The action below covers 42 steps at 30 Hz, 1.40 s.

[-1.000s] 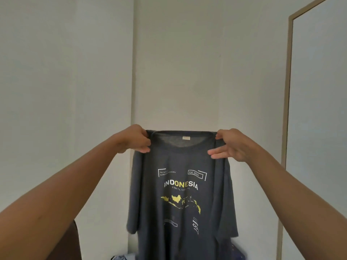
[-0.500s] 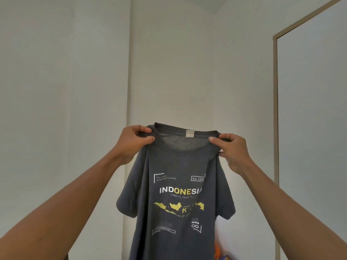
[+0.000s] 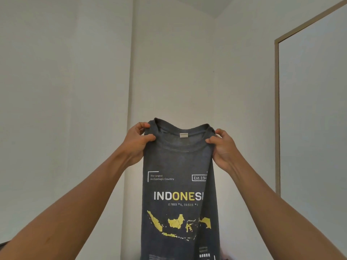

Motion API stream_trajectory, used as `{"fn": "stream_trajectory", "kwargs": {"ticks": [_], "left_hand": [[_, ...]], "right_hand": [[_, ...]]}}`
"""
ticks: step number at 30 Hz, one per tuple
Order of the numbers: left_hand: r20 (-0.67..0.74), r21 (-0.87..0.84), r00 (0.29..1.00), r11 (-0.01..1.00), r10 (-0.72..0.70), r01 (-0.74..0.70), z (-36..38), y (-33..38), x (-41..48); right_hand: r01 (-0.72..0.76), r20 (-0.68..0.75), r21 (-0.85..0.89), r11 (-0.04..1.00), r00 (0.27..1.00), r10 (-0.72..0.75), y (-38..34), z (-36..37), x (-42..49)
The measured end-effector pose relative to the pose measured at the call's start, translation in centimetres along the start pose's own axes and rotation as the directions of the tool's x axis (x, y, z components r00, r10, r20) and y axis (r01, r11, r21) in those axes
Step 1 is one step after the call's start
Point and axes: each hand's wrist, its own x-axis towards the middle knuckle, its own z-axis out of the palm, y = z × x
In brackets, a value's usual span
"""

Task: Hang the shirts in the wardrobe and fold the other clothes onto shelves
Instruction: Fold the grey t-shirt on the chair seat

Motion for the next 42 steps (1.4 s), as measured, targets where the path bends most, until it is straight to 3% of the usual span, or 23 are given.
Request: {"fn": "stream_trajectory", "kwargs": {"ticks": [4, 13, 17, 20, 22, 28, 32, 36, 39, 42], "left_hand": [[-0.034, -0.096, 0.998, 0.994, -0.047, 0.043, -0.7, 0.2, 0.2], [-0.111, -0.195, 0.984, 0.974, -0.14, 0.117, -1.9, 0.0, 0.7], [-0.109, -0.189, 0.982, 0.973, -0.155, 0.132, -2.1, -0.2, 0.7], [-0.135, -0.057, 0.983, 0.991, -0.127, 0.12, -2.5, -0.3, 0.7], [-0.128, 0.028, 0.984, 0.991, -0.127, 0.132, -3.0, -0.5, 0.6], [-0.066, -0.104, 0.993, 0.99, -0.098, 0.091, -3.5, -1.0, 0.6], [-0.041, -0.13, 0.995, 0.988, -0.091, 0.085, -3.6, -1.5, 0.7], [-0.04, -0.21, 0.992, 0.972, -0.117, 0.106, -4.2, -2.0, 0.9], [0.0, -0.095, 0.983, 0.978, -0.185, 0.184, -4.8, -2.4, 1.0], [-0.014, 0.161, 0.959, 0.946, -0.282, 0.28, -6.0, -2.6, 1.2]], "right_hand": [[-0.018, 0.041, 0.115, 0.993, 0.999, 0.014, 0.7, 0.2, 0.2], [-0.016, 0.039, 0.163, 0.987, 0.999, 0.009, 1.2, 1.9, 0.5], [0.013, 0.042, 0.033, 0.999, 0.999, -0.015, 1.5, 1.8, 0.2], [0.036, 0.056, -0.16, 0.986, 0.998, -0.027, 1.4, 1.3, 0.0], [0.049, 0.044, -0.189, 0.981, 0.998, -0.041, 1.6, 1.0, 0.1], [0.114, 0.048, -0.266, 0.957, 0.993, -0.105, 3.0, 0.9, 0.9], [0.118, 0.041, -0.429, 0.896, 0.993, -0.11, 3.4, 1.3, 1.5], [0.066, 0.027, -0.414, 0.908, 0.998, -0.06, 3.6, 1.9, 1.5], [-0.033, 0.024, -0.513, 0.858, 0.998, 0.053, 4.3, 1.9, 1.3], [-0.112, 0.045, -0.49, 0.864, 0.987, 0.153, 4.7, 1.6, 1.0]]}}
